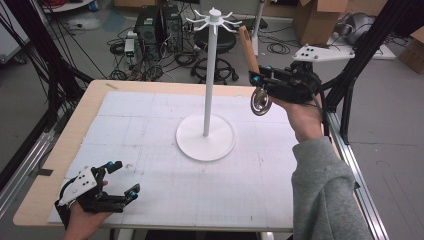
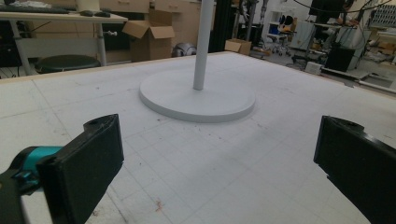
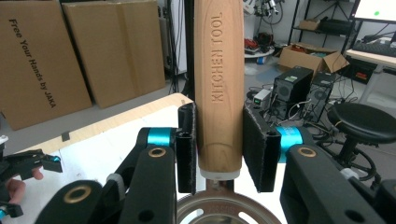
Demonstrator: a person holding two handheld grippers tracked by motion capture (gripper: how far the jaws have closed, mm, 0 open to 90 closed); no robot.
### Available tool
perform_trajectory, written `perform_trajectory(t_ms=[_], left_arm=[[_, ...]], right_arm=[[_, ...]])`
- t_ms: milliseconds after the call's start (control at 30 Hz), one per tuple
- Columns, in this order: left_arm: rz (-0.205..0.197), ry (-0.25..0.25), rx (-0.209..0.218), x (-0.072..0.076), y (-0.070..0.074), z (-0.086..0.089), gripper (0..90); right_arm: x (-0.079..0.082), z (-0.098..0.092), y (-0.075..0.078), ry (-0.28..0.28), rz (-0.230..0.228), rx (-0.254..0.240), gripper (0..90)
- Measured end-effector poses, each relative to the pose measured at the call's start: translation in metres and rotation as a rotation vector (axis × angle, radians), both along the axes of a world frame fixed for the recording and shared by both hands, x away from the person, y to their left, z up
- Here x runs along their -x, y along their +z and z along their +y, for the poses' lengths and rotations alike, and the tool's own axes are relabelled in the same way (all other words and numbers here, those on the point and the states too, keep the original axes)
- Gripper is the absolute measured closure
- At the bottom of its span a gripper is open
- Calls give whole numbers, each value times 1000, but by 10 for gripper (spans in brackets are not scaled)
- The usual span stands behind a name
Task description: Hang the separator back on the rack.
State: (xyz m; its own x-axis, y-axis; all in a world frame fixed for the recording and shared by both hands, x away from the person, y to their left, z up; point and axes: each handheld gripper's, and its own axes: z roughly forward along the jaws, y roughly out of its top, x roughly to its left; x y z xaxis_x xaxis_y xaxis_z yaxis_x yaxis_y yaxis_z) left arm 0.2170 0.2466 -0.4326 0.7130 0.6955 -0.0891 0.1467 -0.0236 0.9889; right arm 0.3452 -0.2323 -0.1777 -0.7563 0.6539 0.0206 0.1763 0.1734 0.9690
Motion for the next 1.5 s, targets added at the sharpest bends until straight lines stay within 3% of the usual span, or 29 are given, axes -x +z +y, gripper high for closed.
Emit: perform_trajectory(t_ms=[533,1033,1500], left_arm=[[0,1,2,1,0,1,19],[0,2,2,1,0,1,19],[0,-1,-3,2,0,1,19]], right_arm=[[-5,12,3,4,-1,-7,689],[0,17,3,24,-20,-20,689],[-6,18,-1,-16,-4,-25,689]])
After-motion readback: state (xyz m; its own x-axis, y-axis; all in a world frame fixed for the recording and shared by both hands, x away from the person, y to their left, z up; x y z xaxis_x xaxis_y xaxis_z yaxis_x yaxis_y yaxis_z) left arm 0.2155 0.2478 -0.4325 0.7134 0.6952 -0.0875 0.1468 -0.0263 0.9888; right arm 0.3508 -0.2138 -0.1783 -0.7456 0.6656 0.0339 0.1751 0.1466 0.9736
